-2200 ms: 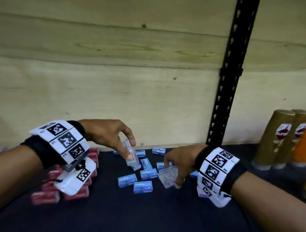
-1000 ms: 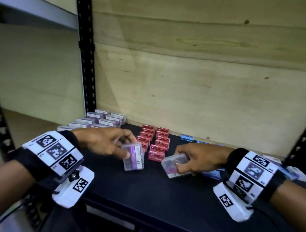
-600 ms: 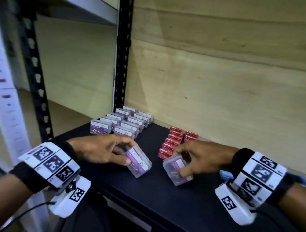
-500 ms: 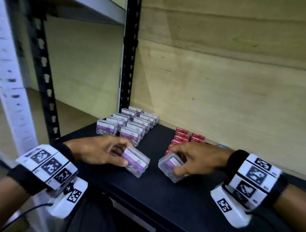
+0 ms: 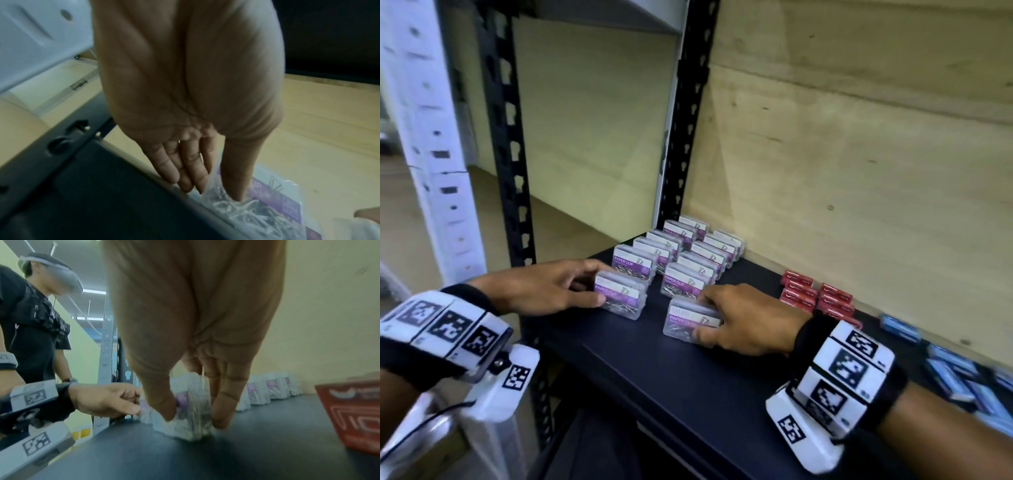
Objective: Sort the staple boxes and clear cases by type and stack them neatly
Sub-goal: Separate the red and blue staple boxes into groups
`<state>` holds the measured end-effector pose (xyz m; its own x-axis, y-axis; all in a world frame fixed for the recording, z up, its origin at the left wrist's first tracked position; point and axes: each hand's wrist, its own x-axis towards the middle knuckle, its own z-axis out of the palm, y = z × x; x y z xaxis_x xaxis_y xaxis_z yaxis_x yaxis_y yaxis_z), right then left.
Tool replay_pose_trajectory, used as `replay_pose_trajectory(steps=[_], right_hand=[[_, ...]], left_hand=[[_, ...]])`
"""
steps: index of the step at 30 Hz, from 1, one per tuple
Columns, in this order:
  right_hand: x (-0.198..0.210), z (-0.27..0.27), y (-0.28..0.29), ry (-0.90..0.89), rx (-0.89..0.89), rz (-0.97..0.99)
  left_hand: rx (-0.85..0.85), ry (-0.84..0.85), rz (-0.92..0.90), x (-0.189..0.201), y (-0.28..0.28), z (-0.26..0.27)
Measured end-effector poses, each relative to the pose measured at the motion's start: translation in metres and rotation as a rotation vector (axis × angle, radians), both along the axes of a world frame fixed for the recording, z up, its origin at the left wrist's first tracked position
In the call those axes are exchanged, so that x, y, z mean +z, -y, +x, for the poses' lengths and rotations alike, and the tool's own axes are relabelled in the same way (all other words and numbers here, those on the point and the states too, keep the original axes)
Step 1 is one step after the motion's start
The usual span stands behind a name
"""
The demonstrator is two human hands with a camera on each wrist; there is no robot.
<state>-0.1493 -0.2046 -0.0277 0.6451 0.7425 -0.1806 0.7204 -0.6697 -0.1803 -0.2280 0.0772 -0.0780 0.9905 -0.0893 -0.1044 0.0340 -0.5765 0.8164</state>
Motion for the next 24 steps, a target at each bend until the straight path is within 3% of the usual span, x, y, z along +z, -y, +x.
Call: replay_pose_trajectory(steps=[9, 12, 17, 24], right_hand=[[0.004, -0.002, -0.008, 0.042, -0.095, -0.121], [0.011, -0.004, -0.005, 0.033, -0.090, -0.179], [0.017, 0.002, -0.001, 0.016, -0.029, -0.219], [0.018, 0.011, -0.014, -0.079, 0.010, -0.210]], left_hand=[[0.321, 0.170, -0.111, -0.024, 0.010, -0.001], [0.467, 0.213, -0.026, -0.026, 0.027, -0.003], [0.529, 0.226, 0.180, -0.021, 0.047, -0.006], [0.621, 0.293, 0.136, -0.028, 0.045, -0.001]])
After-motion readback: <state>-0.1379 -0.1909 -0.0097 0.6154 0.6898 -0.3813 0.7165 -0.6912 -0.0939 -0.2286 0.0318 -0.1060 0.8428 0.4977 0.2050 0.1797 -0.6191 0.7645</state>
